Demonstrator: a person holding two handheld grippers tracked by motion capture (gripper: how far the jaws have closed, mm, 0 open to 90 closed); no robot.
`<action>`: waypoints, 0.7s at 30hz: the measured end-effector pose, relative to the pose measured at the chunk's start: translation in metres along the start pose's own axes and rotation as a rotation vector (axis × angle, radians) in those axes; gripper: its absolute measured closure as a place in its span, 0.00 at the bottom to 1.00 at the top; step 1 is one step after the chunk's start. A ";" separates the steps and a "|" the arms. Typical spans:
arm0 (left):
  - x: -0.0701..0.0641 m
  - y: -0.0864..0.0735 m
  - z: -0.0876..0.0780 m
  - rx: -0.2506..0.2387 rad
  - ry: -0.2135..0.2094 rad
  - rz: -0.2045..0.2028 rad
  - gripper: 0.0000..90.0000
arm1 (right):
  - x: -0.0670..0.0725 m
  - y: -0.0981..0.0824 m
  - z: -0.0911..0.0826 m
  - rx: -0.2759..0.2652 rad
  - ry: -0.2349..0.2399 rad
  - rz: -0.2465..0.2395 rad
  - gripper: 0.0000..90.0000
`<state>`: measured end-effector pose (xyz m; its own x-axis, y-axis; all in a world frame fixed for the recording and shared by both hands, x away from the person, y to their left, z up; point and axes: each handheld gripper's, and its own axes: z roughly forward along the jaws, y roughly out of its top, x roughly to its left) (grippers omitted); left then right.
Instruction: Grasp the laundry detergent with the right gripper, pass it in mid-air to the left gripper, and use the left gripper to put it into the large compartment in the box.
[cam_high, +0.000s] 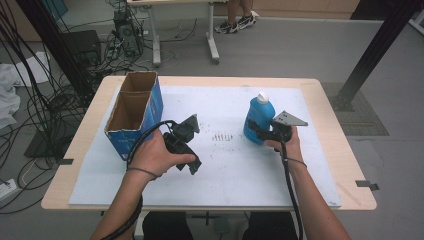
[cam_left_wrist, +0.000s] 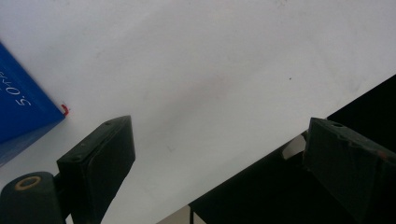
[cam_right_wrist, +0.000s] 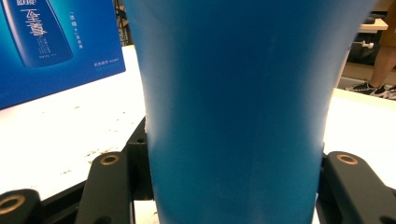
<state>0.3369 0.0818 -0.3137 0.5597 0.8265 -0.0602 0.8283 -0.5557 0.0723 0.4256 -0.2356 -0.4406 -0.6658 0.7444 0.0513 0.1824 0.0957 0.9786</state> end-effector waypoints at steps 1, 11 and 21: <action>0.000 0.000 0.000 0.002 0.002 0.004 0.10 | 0.000 0.000 0.000 0.001 0.001 -0.001 0.48; -0.001 -0.002 -0.001 -0.002 0.001 0.000 0.10 | 0.000 0.000 0.000 0.000 -0.001 -0.002 0.48; 0.000 -0.002 -0.001 -0.001 0.006 0.000 0.10 | 0.000 0.000 0.000 -0.001 0.000 0.000 0.48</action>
<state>0.3355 0.0827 -0.3130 0.5597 0.8269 -0.0547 0.8282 -0.5557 0.0733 0.4255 -0.2357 -0.4407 -0.6658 0.7443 0.0514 0.1819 0.0951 0.9787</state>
